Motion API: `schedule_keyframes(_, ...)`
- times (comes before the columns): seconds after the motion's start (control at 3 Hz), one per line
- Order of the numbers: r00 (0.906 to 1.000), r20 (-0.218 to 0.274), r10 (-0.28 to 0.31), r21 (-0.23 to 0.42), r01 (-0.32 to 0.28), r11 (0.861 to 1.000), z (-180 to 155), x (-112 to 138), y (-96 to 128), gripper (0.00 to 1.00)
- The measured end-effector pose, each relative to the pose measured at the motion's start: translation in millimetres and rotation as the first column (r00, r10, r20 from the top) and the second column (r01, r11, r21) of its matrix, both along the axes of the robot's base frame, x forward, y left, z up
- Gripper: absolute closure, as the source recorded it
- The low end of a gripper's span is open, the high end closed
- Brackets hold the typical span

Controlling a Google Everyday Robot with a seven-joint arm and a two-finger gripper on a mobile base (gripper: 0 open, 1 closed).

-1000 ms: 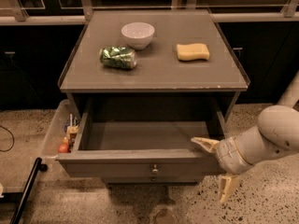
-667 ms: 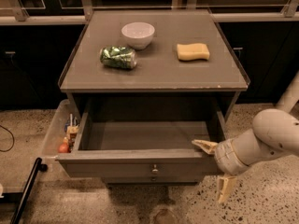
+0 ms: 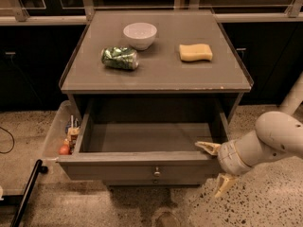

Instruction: Open top drawer

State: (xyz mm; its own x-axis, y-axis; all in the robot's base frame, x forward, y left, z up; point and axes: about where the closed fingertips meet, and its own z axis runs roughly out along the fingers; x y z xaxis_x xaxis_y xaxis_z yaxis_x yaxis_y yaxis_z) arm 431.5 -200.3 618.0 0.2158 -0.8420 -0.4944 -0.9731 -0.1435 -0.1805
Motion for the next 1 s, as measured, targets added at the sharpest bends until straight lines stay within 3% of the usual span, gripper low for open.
schedule_keyframes(1.0, 1.0, 0.0, -0.001, 0.0, 0.001, 1.0, 8.6, -0.7, 0.8, 0.88)
